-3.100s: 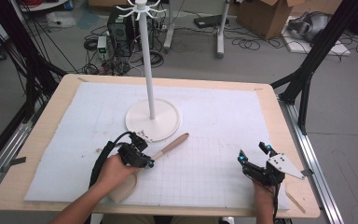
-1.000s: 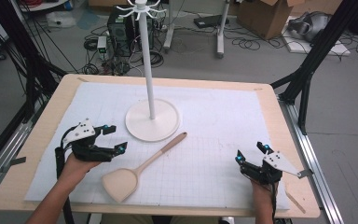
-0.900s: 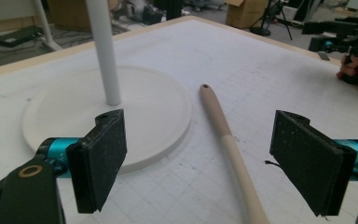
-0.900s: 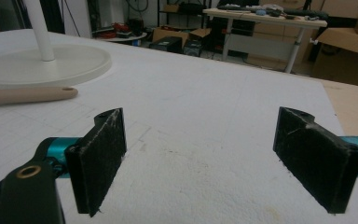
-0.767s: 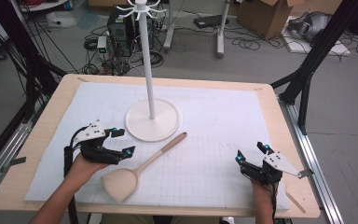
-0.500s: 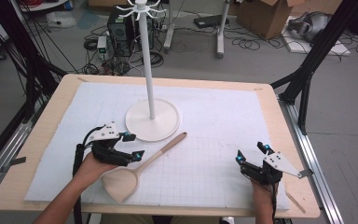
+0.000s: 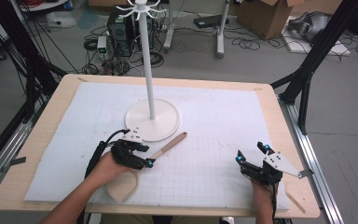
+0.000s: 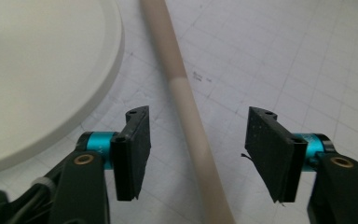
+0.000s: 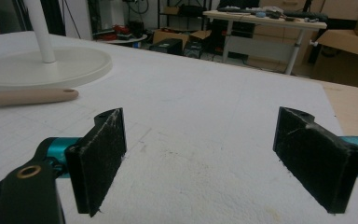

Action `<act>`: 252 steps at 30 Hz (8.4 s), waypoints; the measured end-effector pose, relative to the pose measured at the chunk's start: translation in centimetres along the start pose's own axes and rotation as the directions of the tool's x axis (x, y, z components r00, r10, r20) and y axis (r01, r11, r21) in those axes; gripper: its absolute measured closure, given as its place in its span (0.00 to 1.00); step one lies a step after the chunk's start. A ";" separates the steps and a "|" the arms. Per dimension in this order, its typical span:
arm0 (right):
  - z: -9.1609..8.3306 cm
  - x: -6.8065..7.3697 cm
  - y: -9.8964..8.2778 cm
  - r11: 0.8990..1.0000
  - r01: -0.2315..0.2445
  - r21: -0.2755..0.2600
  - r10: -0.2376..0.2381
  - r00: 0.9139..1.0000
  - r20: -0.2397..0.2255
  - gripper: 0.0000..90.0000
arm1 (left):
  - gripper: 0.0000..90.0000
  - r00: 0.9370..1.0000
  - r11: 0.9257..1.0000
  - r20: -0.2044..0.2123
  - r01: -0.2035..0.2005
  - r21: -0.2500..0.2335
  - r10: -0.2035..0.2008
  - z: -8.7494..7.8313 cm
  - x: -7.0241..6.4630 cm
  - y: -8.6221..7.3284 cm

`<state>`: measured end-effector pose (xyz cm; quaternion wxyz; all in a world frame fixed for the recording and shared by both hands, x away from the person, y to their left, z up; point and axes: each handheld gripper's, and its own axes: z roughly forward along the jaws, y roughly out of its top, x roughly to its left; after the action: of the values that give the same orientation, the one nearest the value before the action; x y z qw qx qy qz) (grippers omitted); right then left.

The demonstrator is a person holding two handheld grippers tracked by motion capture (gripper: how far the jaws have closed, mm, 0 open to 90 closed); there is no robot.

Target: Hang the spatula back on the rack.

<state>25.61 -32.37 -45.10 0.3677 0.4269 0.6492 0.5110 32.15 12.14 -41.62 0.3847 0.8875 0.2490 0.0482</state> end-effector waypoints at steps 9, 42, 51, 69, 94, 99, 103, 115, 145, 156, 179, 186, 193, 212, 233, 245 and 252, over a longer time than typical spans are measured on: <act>0.0 0.0 0.0 1.000 0.001 0.000 -0.001 1.000 0.000 0.18 | 0.56 0.997 0.996 -0.076 0.040 0.078 -0.034 1.8 -0.5 0.7; 1.3 2.7 2.6 0.997 0.056 0.059 -0.049 0.992 -0.120 0.18 | 0.87 0.989 0.996 -0.133 0.057 -0.069 -0.066 -1.8 -1.8 1.9; 2.9 6.4 6.3 0.997 0.066 0.026 -0.057 0.965 -0.256 0.17 | 0.87 0.984 0.983 -0.162 0.038 -0.181 -0.068 -3.5 -2.3 1.7; 6.0 14.6 13.4 0.991 0.103 -0.080 -0.128 0.880 -0.458 0.17 | 0.87 0.983 0.940 -0.177 -0.021 -0.340 -0.042 -3.9 -4.0 2.8; 8.0 17.1 15.9 0.996 0.059 -0.065 -0.084 0.869 -0.487 0.55 | 0.87 0.972 0.904 -0.235 -0.109 -0.414 0.009 -4.5 -5.4 3.1; 7.3 16.7 16.7 0.994 0.049 -0.093 -0.091 0.842 -0.532 0.69 | 0.86 0.971 0.886 -0.235 -0.141 -0.442 0.038 -5.1 -5.6 3.0; 6.9 16.7 17.8 0.994 0.040 -0.102 -0.094 0.796 -0.598 0.76 | 0.86 0.974 0.872 -0.220 -0.158 -0.464 0.060 -5.6 -5.5 3.0; 6.2 17.3 19.5 0.988 0.081 -0.129 -0.150 0.654 -0.741 0.82 | 0.83 0.982 0.831 -0.052 -0.180 -0.526 0.180 -7.1 -4.1 2.3; 6.1 15.3 20.3 0.983 0.020 -0.181 -0.162 0.557 -0.815 0.43 | 0.87 0.953 0.819 0.130 -0.161 -0.550 0.274 -6.6 -3.8 3.7; 4.0 12.0 16.4 0.975 0.121 -0.188 -0.205 0.819 -0.536 0.34 | 0.87 0.998 0.834 0.019 -0.043 -0.550 0.064 -9.1 -0.6 4.4; 2.8 9.6 11.8 0.983 0.147 -0.106 -0.178 0.895 -0.410 0.30 | 0.87 0.996 0.833 0.087 0.025 -0.552 0.028 -13.2 5.7 11.6; 2.7 9.2 11.4 0.984 0.140 -0.108 -0.172 0.897 -0.407 0.30 | 0.87 0.995 0.847 0.093 0.033 -0.531 0.020 -13.4 6.8 13.0; 2.7 9.1 11.4 0.983 0.146 -0.110 -0.179 0.893 -0.412 0.30 | 0.87 0.992 0.867 0.119 0.087 -0.491 -0.033 -12.6 8.4 13.6; 3.2 8.5 10.5 0.987 0.141 -0.074 -0.159 0.902 -0.402 0.30 | 0.30 0.986 0.831 -0.155 -0.039 -0.556 -0.058 -13.2 6.0 9.2; 1.6 4.4 5.9 0.992 0.112 0.065 -0.092 0.962 -0.259 0.23 | 0.18 0.950 0.743 -0.240 -0.013 -0.669 -0.199 -11.1 4.2 -5.0; 0.2 1.7 2.6 0.994 0.051 0.093 -0.037 0.989 -0.146 0.23 | 0.20 0.933 0.753 -0.252 0.029 -0.657 -0.255 -9.5 3.6 -10.5; 0.5 1.6 1.7 0.993 0.027 0.111 -0.012 0.991 -0.131 0.23 | 0.20 0.937 0.762 -0.239 0.042 -0.646 -0.255 -8.7 3.7 -11.1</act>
<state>25.79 -30.53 -43.65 0.3048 0.4063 0.7038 0.4967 28.46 26.05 -43.76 0.6181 0.6644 0.3462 0.2380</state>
